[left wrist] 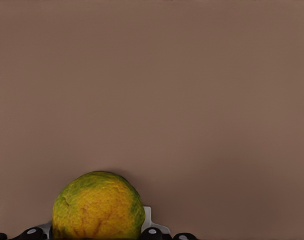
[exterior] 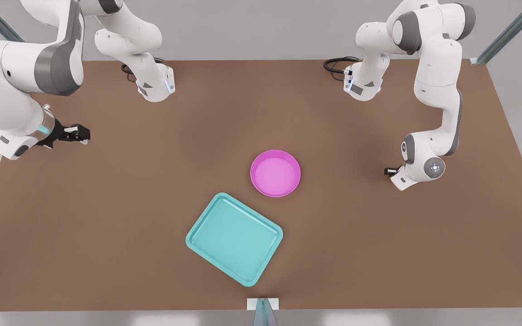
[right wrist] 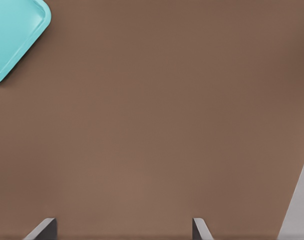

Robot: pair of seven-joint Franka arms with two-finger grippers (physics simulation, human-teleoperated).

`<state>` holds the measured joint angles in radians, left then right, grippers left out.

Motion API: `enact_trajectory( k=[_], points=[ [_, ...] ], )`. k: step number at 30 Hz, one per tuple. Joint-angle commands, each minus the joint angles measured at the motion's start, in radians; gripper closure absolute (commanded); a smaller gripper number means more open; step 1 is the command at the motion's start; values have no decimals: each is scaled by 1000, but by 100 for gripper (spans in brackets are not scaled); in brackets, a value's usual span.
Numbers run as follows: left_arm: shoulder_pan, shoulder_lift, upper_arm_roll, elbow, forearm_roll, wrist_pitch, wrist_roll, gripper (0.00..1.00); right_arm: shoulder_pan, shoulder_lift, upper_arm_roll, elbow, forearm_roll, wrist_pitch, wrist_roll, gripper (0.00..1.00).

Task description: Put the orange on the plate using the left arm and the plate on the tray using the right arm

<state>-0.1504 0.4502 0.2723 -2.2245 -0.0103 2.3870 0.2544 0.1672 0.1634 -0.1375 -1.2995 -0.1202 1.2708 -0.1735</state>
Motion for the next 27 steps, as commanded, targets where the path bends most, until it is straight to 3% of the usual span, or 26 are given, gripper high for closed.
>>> enact_trajectory(
  k=[1, 3, 6, 10, 12, 16, 17, 22, 24, 25, 27],
  points=[
    [0, -11, 1, 0, -19, 8, 32, 45, 0, -1, -2, 0, 1, -1, -3, 0],
    [-4, -82, -27, 11, -19, -48, -46, 45, 0, 2, -2, 2, 1, -1, -3, 0],
    [-37, -142, -194, 35, -19, -72, -277, 45, 0, 4, -2, 0, 1, -1, -3, 0],
    [-409, -68, -208, 236, -20, -160, -583, 44, -1, 7, -7, -6, 8, -1, -3, 0],
    [-584, 99, -225, 500, -28, -305, -790, 44, -1, 8, -11, -12, 8, 2, -3, 0],
    [-629, 191, -291, 595, -74, -298, -925, 43, -1, 11, -22, -21, 17, 4, -3, 0],
    [-629, 197, -291, 592, -74, -298, -926, 0, -1, 13, -24, -21, 20, 4, -3, 0],
    [-626, 185, -277, 579, -62, -308, -903, 0, 0, 47, -24, -23, 45, 4, -4, 0],
    [-609, 56, -125, 603, -89, -608, -694, 0, 31, 177, -17, -60, 253, 12, 18, 0],
    [-606, -48, 69, 637, -174, -809, -514, 0, 67, 255, -1, -61, 375, 85, 147, 0],
    [-606, -67, 303, 802, -174, -1049, -336, 0, 135, 283, 101, -125, 404, 277, 351, 0]
  ],
)
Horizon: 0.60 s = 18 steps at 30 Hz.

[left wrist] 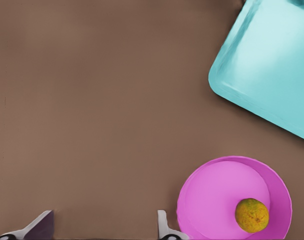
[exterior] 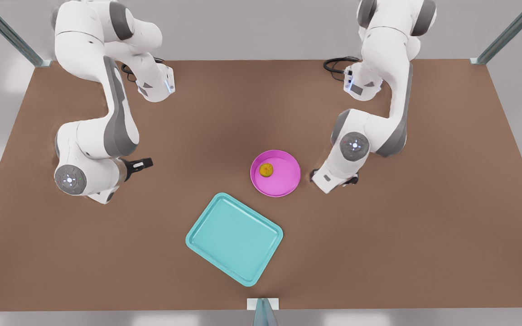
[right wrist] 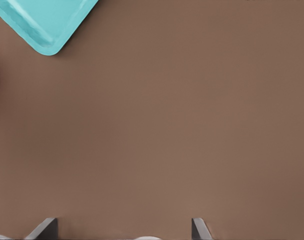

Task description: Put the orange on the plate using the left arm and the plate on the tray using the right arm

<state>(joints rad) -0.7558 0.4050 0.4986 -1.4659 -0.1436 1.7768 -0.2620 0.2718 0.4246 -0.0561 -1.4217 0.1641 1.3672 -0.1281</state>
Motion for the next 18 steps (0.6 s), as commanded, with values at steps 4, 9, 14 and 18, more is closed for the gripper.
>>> enact_trajectory(
  k=[4, 9, 14, 18],
  points=[
    [149, -99, 191, 104, -39, -488, 270, 0, 44, -64, 108, -424, 254, 720, 387, 0],
    [659, -195, -483, 62, 179, -349, 274, 0, 58, 48, 107, -431, 431, 737, 400, 0],
    [659, -192, -483, 65, 164, -433, 264, 0, 170, 157, 108, -375, 480, 877, 398, 0],
    [659, -202, -446, 87, 151, -473, 263, 0, 198, 215, 130, -322, 482, 895, 398, 0]
  ],
)
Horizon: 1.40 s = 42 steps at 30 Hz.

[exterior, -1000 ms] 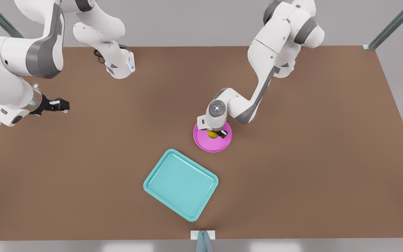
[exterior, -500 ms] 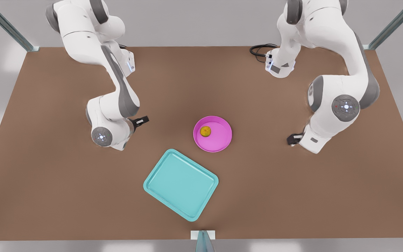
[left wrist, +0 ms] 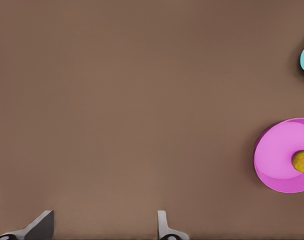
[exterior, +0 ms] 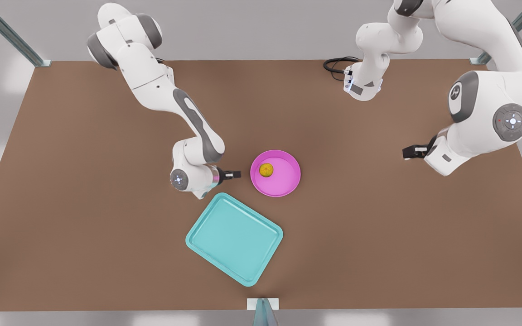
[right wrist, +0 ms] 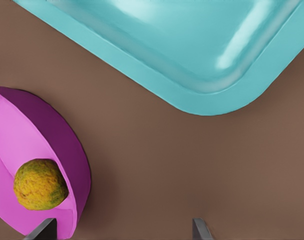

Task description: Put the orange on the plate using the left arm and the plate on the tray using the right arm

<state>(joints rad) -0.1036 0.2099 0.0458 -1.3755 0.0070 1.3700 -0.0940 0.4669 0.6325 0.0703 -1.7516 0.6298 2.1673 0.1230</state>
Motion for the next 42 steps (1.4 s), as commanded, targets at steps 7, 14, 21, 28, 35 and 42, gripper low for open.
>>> enact_trajectory(
  k=[7, 14, 21, 28, 35, 42],
  points=[
    [10, 14, 55, 24, -13, -103, 103, 0, 79, 92, 13, 107, 14, 95, 147, 0],
    [10, 14, 57, 21, -13, -123, 105, 0, 88, 130, 25, 129, 34, 95, 135, 1],
    [9, 8, 57, 23, -15, -121, 103, 0, 87, 134, 40, 129, 34, 94, 133, 52],
    [9, 8, 55, 23, -15, -120, 103, 0, 88, 151, 42, 139, 33, 94, 133, 63],
    [7, 9, 54, 23, -15, -120, 102, 0, 87, 154, 54, 153, 34, 91, 133, 79],
    [9, 14, 55, 23, -15, -115, 102, 0, 85, 113, 77, 196, 34, 75, 135, 79]
  ],
)
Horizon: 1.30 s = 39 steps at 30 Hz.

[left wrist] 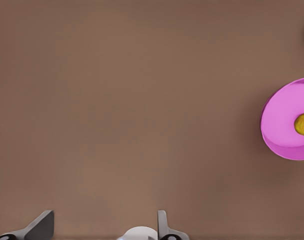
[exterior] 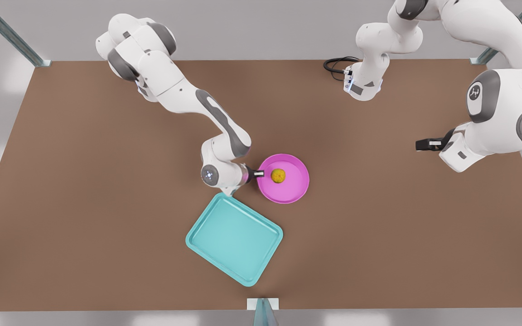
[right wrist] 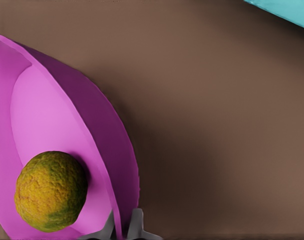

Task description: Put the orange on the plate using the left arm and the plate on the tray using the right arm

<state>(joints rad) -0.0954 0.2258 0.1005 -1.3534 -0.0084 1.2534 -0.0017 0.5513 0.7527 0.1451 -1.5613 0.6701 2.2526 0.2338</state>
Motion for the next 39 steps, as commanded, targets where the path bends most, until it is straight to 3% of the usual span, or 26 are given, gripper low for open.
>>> enact_trajectory(
  k=[1, 10, 22, 23, 24, 30, 31, 32, 33, 34, 36, 39],
  points=[
    [0, 0, 1, 0, 1, 3, 9, 0, -7, -12, 4, 26, -6, -10, 22, 79],
    [0, 1, -1, 2, -13, 4, 6, 0, -214, -27, -7, 168, 14, -8, 18, 79],
    [-1, 1, -1, 2, -13, 4, 6, 0, -329, 8, -10, 156, 12, 5, -62, 79],
    [-1, 0, -1, 2, -13, 3, 5, 0, -329, 10, -10, 156, 17, 5, -60, 53],
    [-1, 0, -1, 2, -13, 3, 5, 0, -326, 10, -10, 156, 17, 8, -59, 0],
    [-1, -3, -1, 2, -12, 1, 3, 0, -358, -39, -9, 153, 3, -16, -57, 0],
    [-1, -3, -1, 2, -10, 1, 3, 0, -404, -61, -15, 159, -55, -117, -57, 0],
    [-1, -2, -1, 2, -12, 3, 3, 0, -468, -104, -61, 219, -336, -409, -128, 0],
    [-1, 0, -1, 2, -12, 3, 3, 0, -527, -147, -65, 303, -617, -710, -429, 0],
    [-1, 1, -1, 2, -12, 4, 3, 0, -534, -290, -119, 317, -861, -781, -606, 0],
    [-1, 1, -1, 2, -10, 4, 3, 0, -542, -524, -116, 279, -926, -903, -608, 0],
    [-1, 1, -1, 2, -10, 3, 3, 0, -545, -592, -121, 253, -911, -940, -610, 0]
  ],
)
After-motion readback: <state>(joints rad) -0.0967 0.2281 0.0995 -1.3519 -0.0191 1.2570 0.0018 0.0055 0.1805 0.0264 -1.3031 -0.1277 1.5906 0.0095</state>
